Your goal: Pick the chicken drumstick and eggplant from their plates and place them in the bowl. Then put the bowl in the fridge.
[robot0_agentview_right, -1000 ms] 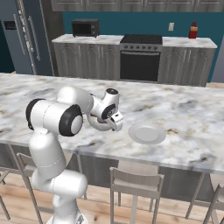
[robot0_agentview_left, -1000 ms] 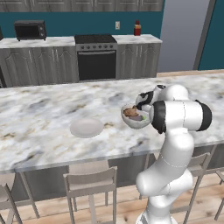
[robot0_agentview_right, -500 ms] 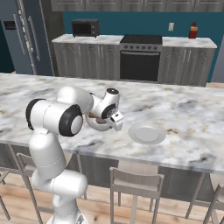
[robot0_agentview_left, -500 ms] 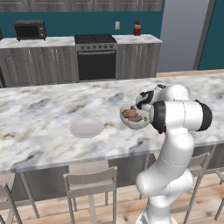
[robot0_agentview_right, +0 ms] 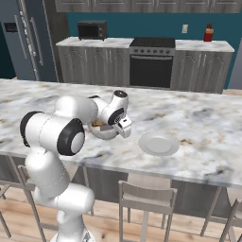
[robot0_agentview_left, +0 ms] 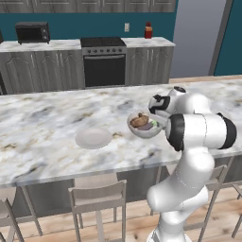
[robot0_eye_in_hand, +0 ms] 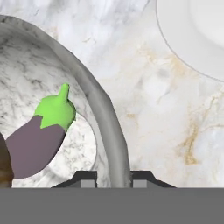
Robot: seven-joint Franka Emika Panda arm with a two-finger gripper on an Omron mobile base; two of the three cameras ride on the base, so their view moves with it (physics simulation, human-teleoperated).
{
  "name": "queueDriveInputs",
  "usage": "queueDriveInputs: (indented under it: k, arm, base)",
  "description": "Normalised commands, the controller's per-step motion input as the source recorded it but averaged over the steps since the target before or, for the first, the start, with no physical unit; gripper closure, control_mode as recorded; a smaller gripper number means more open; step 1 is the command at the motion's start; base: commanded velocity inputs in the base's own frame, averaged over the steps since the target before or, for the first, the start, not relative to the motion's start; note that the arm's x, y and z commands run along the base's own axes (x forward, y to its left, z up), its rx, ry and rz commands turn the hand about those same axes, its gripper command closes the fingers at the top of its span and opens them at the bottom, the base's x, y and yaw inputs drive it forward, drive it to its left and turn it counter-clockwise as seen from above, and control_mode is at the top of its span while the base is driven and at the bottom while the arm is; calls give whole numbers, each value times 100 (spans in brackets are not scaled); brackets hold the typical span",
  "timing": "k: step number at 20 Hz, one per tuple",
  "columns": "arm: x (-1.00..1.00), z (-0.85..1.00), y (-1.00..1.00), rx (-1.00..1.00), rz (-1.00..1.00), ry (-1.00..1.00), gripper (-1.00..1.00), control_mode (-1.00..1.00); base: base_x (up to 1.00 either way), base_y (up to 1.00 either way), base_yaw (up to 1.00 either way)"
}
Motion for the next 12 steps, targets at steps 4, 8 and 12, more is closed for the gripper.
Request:
queueDriveInputs:
  k: [4,8,12]
  arm:
    - [-37,46,0,8,0,-8,100,-100]
    - [-38,41,0,6,0,-7,100,-100]
    - [-37,43,0,0,0,-5,100,-100]
  base:
    - [0,0,0]
    - [0,0,0]
    - [0,0,0]
